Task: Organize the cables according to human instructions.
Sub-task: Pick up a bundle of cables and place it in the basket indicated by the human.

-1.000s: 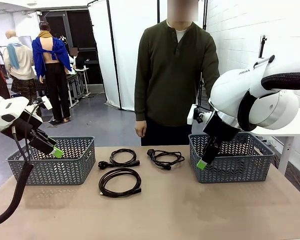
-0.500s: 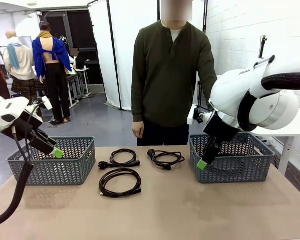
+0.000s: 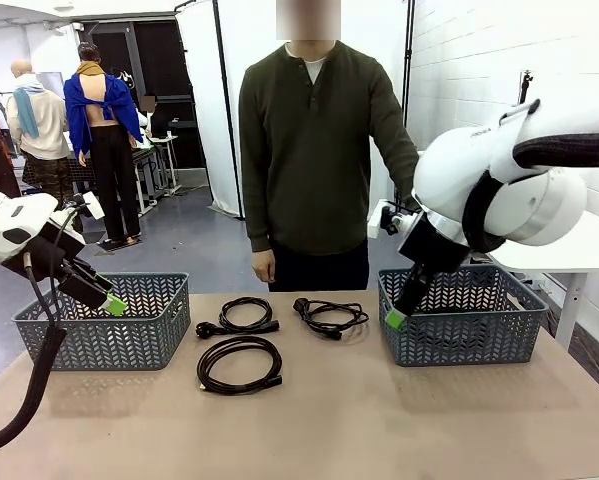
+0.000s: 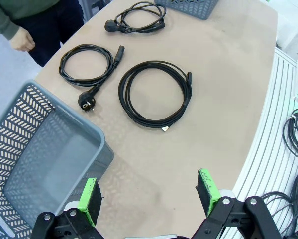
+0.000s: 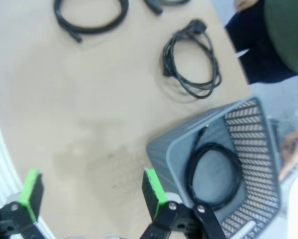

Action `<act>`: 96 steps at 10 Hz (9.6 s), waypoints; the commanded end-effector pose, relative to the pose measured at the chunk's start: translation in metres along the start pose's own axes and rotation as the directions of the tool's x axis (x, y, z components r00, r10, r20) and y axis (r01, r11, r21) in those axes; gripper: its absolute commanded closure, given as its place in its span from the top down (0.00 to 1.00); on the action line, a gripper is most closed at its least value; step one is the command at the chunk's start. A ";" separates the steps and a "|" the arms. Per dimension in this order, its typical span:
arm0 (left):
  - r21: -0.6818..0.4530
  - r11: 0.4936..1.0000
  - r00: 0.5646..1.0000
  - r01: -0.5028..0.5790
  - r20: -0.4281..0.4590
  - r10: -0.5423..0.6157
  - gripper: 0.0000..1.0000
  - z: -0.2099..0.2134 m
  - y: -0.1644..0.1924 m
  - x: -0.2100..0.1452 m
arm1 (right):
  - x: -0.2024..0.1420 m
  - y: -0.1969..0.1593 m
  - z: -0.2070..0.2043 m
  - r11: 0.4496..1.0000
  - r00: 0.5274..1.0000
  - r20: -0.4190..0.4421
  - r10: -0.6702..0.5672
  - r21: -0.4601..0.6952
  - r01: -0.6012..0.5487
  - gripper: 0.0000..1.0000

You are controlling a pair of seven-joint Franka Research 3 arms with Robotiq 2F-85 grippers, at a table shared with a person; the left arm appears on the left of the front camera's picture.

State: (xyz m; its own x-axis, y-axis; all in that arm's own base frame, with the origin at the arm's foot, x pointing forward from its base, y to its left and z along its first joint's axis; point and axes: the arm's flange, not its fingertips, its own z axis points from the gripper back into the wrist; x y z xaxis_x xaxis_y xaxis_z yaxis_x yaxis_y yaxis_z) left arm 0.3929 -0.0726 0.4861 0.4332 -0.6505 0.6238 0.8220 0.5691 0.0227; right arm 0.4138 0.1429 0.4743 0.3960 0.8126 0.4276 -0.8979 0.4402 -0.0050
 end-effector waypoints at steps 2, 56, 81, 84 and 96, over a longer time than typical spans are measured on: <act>-0.016 1.000 1.000 0.011 0.016 -0.011 1.00 0.000 0.004 -0.002 | 0.053 -0.021 -0.010 0.998 0.993 -0.102 -0.063 0.004 0.064 1.00; -0.016 1.000 1.000 0.011 0.016 -0.011 1.00 0.000 0.004 -0.002 | 0.188 -0.148 -0.272 0.856 0.790 -0.333 -0.515 -0.149 0.495 0.20; -0.016 1.000 1.000 0.011 0.016 -0.011 1.00 0.000 0.004 -0.002 | 0.216 -0.083 -0.028 0.903 0.854 -0.295 0.429 0.112 -0.415 0.00; -0.016 1.000 1.000 0.011 0.016 -0.011 1.00 0.000 0.004 -0.002 | 0.216 -0.083 -0.028 0.903 0.854 -0.295 0.429 0.112 -0.415 0.00; -0.016 1.000 1.000 0.011 0.016 -0.011 1.00 0.000 0.004 -0.002 | 0.070 -0.105 0.040 0.957 0.933 -0.230 0.276 -0.020 -0.288 0.00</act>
State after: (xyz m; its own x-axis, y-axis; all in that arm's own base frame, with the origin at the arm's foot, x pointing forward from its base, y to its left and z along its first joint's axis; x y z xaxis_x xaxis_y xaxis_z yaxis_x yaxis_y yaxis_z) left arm 0.3930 -0.0724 0.4863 0.4340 -0.6508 0.6229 0.8211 0.5703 0.0237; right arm 0.5426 0.1515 0.5501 0.1931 0.9697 0.1498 -0.9709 0.2109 -0.1135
